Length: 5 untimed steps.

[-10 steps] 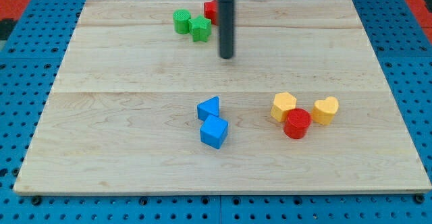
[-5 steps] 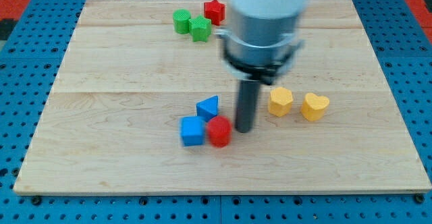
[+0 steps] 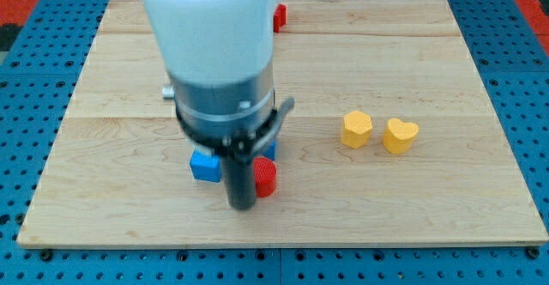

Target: Place the red circle left to the yellow hexagon

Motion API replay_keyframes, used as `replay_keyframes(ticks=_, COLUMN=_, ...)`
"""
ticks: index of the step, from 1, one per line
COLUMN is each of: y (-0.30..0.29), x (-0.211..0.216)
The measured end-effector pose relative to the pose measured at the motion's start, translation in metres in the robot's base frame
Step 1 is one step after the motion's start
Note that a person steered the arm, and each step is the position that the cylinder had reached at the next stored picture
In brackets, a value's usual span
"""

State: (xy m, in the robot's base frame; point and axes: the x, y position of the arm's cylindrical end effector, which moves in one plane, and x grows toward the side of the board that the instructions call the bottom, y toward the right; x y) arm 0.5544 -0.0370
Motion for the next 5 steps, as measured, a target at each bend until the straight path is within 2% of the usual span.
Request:
replay_keyframes(ticks=1, y=0.029, x=-0.048)
replay_keyframes(ticks=2, y=0.064, x=-0.045)
replay_keyframes(ticks=3, y=0.075, x=0.001)
replay_keyframes(ticks=4, y=0.112, x=-0.027)
replay_keyframes(ticks=5, y=0.091, x=-0.072)
